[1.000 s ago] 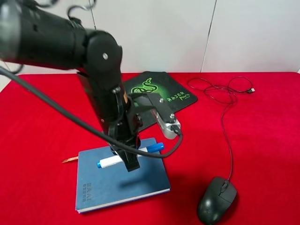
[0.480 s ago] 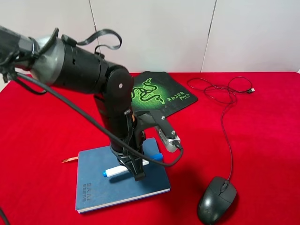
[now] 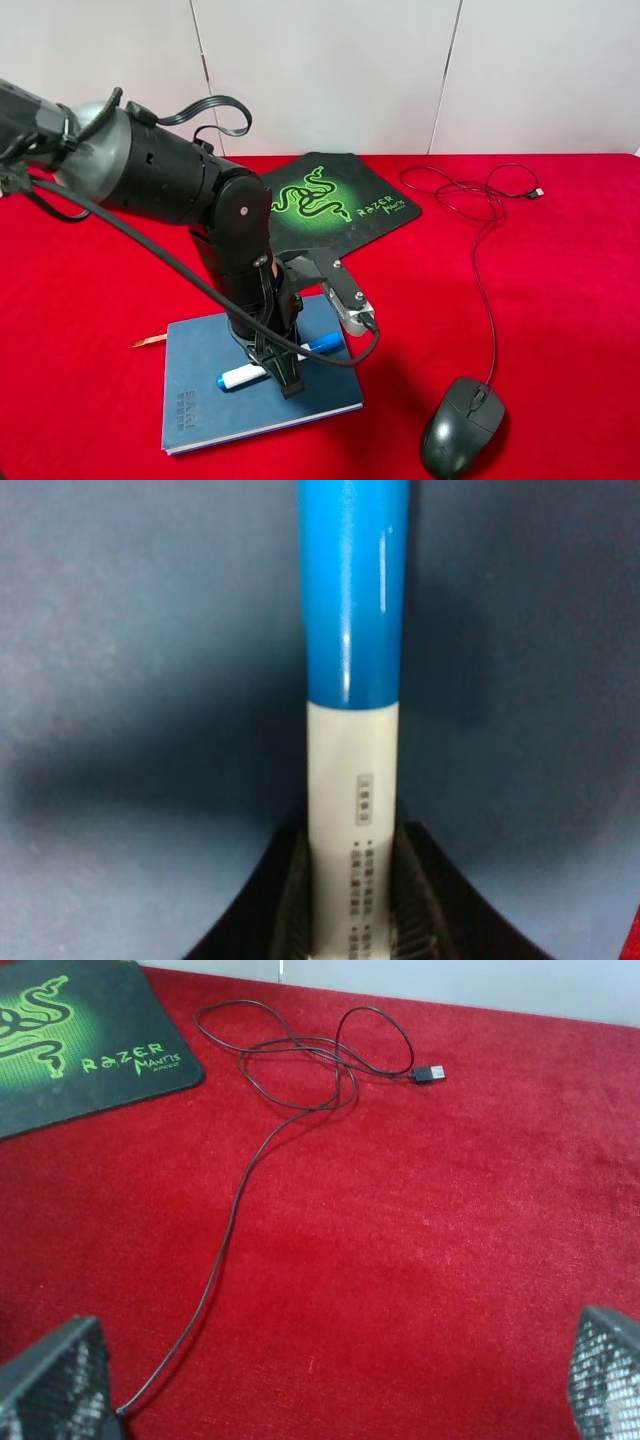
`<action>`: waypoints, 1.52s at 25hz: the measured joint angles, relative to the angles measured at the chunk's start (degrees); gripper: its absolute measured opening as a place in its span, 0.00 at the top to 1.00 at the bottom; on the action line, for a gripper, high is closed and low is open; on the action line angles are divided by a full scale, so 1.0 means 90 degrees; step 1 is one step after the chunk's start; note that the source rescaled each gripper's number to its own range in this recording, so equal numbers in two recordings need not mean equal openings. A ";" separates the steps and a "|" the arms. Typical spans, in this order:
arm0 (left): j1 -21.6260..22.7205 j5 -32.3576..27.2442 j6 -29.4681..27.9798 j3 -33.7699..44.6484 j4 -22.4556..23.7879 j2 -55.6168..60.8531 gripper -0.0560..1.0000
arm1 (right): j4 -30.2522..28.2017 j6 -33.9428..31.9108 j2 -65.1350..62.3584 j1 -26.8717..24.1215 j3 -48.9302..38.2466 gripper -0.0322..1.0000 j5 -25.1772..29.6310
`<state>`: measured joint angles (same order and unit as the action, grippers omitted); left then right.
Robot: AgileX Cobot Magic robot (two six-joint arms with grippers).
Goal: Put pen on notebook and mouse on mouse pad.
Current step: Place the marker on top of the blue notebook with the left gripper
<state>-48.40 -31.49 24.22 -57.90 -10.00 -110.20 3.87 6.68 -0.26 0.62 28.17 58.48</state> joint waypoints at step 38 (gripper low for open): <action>-0.0011 -0.0107 -0.0169 0.0040 -0.0158 0.0384 0.04 | 0.0000 0.0000 0.0000 0.0000 0.0000 0.00 0.0001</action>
<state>-48.50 -32.45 22.70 -57.54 -11.41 -106.74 3.87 6.68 -0.26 0.62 28.17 58.49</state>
